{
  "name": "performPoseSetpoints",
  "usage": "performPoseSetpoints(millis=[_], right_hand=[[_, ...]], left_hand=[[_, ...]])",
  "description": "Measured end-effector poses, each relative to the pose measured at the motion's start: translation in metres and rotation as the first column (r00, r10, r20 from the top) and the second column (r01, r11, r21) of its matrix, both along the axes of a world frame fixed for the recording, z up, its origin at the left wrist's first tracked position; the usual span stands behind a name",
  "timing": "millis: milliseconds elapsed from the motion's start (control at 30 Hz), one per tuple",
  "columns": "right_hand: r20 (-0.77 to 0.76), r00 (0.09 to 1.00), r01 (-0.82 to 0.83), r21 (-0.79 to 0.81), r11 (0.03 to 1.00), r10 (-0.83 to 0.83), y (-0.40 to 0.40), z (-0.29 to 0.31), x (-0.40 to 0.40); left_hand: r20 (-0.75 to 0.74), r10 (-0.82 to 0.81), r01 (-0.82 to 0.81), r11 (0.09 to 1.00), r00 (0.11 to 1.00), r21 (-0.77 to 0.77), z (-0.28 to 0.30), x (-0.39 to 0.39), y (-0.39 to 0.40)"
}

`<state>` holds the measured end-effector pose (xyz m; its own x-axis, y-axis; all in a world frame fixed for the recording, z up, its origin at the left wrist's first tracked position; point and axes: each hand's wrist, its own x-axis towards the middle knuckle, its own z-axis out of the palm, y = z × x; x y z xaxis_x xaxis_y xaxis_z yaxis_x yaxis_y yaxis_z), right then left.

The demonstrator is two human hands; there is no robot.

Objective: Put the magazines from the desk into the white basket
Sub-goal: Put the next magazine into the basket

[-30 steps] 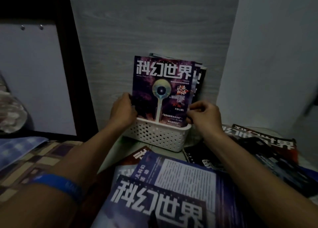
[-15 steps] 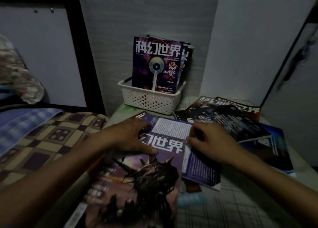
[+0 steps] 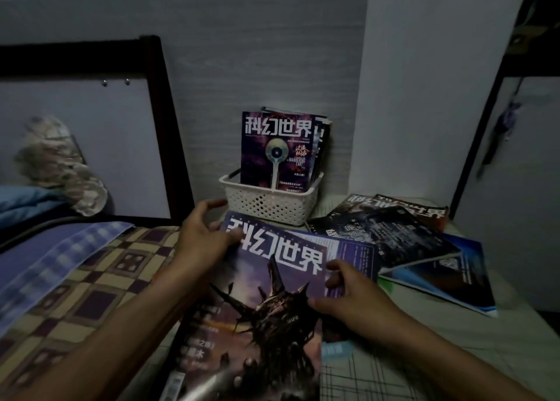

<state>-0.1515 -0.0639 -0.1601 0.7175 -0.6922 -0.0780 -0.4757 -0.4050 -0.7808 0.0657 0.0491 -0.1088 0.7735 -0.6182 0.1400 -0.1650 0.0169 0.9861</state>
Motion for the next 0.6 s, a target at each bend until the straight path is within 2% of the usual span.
performPoseSetpoints(millis=[67, 100, 200, 267, 333, 367, 467, 533, 600], right_hand=[[0.224, 0.973, 0.006, 0.232, 0.973, -0.059, -0.002, 0.012, 0.006], [0.344, 0.936, -0.029, 0.295, 0.955, -0.078, -0.004, 0.022, 0.009], [0.646, 0.757, -0.057, 0.212, 0.976, -0.096, -0.015, 0.065, 0.012], [0.752, 0.651, 0.007, 0.127, 0.992, -0.101, -0.024, 0.091, 0.014], [0.783, 0.613, 0.064, 0.086, 0.994, -0.107, -0.028, 0.099, 0.017], [0.776, 0.621, 0.082, 0.076, 0.994, -0.111, -0.029, 0.095, 0.019], [0.678, 0.727, 0.094, 0.05, 0.994, -0.103, -0.03, 0.062, 0.025], [0.596, 0.801, 0.077, -0.032, 0.997, -0.043, -0.031, 0.039, 0.028], [0.597, 0.802, 0.083, -0.051, 0.995, -0.036, -0.037, 0.032, 0.033]], left_hand=[[-0.007, -0.056, 0.054, 0.984, 0.998, -0.172, 0.021, -0.008, 0.005], [0.014, -0.07, 0.072, 0.966, 0.997, -0.247, 0.035, -0.01, 0.005], [0.104, -0.088, 0.127, 0.877, 0.991, -0.464, 0.08, -0.003, 0.004], [0.209, -0.094, 0.188, 0.85, 0.973, -0.492, 0.097, 0.005, 0.003], [0.351, -0.128, 0.257, 0.9, 0.928, -0.351, 0.089, 0.007, 0.002], [0.407, -0.14, 0.261, 0.931, 0.903, -0.257, 0.074, 0.008, 0.001], [0.397, -0.108, 0.162, 0.981, 0.911, -0.105, 0.015, 0.007, -0.001], [0.407, -0.072, 0.099, 0.994, 0.911, -0.044, -0.016, 0.008, -0.001], [0.432, -0.054, 0.084, 0.995, 0.9, -0.05, -0.029, 0.014, -0.005]])
